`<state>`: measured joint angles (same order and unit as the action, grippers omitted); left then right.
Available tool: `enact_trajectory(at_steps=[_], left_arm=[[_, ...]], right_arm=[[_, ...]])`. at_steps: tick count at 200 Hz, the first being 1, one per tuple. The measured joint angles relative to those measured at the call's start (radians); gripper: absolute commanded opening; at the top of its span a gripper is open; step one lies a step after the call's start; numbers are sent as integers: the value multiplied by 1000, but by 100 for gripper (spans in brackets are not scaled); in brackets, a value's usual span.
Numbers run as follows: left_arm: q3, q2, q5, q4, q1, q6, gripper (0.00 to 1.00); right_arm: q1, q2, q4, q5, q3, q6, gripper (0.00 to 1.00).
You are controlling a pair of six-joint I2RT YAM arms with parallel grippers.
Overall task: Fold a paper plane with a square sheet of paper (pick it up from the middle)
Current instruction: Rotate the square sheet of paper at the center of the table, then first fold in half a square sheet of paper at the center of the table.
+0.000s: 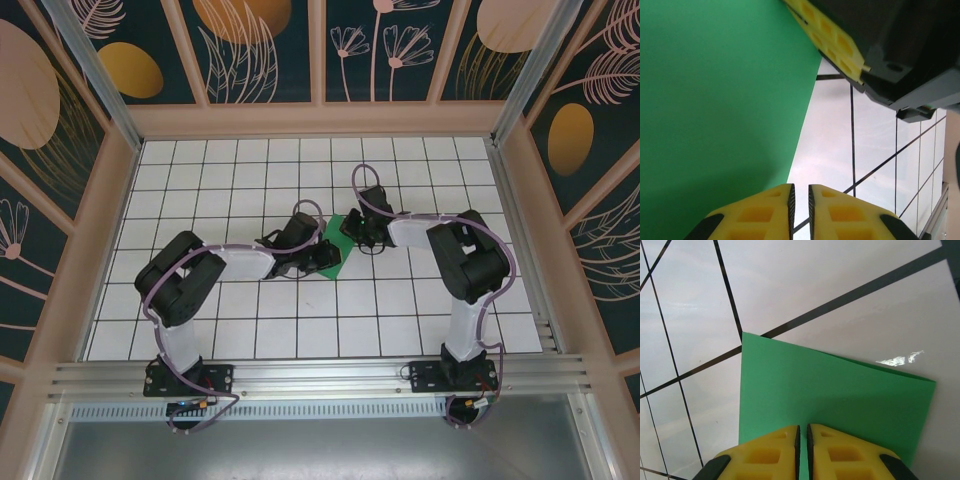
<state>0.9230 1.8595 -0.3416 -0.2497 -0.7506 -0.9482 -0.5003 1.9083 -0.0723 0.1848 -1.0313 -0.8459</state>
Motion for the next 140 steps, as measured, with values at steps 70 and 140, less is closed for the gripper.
enact_trajectory(at_steps=[70,140], left_arm=[[1,38,8,52,-2,5,7],[6,39,10,60,-2,11,4]], right_arm=[[17,-65,1,98,0,57,16],[17,-169,47,216,138,164,7]])
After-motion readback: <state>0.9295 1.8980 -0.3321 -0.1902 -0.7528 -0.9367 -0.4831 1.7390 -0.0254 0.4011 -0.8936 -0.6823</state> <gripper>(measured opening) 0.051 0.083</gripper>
